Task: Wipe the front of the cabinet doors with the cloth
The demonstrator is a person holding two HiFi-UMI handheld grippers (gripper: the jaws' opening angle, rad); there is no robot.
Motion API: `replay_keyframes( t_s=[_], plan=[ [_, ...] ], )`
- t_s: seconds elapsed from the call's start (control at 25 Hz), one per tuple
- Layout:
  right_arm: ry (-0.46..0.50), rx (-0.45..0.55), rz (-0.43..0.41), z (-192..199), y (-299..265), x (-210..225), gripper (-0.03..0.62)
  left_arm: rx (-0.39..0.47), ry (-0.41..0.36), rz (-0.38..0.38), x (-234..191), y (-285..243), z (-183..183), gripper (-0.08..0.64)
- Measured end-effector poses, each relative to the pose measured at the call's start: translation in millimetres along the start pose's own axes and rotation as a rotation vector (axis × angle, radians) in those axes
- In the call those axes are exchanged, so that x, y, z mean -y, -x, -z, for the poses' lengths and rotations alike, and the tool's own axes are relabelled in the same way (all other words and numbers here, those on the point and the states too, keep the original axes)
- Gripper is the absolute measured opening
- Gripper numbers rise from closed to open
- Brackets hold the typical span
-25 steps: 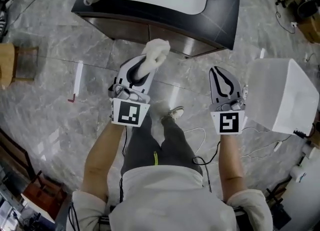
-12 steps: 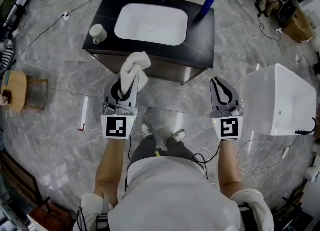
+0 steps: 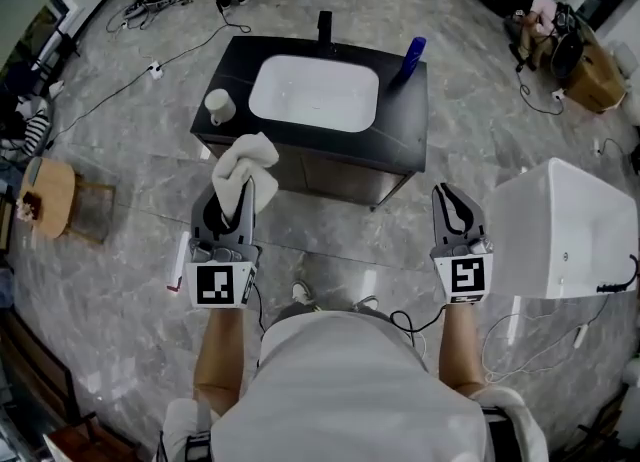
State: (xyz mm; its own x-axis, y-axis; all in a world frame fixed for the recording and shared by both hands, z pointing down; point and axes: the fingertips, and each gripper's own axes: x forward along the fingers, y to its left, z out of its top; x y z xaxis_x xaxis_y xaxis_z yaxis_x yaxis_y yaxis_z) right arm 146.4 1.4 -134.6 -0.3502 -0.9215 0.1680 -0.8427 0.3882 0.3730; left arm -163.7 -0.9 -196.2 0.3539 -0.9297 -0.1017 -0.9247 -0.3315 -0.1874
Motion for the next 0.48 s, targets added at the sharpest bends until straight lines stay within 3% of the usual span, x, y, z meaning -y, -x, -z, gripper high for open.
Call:
replay_keyframes(
  t_s=[0.48],
  plan=[
    [-0.01,0.062,-0.025,-30.1,-5.6,-12.7,0.051,0.003,0.006,-0.017,-16.5,12.4,-8.2,0.104]
  ],
)
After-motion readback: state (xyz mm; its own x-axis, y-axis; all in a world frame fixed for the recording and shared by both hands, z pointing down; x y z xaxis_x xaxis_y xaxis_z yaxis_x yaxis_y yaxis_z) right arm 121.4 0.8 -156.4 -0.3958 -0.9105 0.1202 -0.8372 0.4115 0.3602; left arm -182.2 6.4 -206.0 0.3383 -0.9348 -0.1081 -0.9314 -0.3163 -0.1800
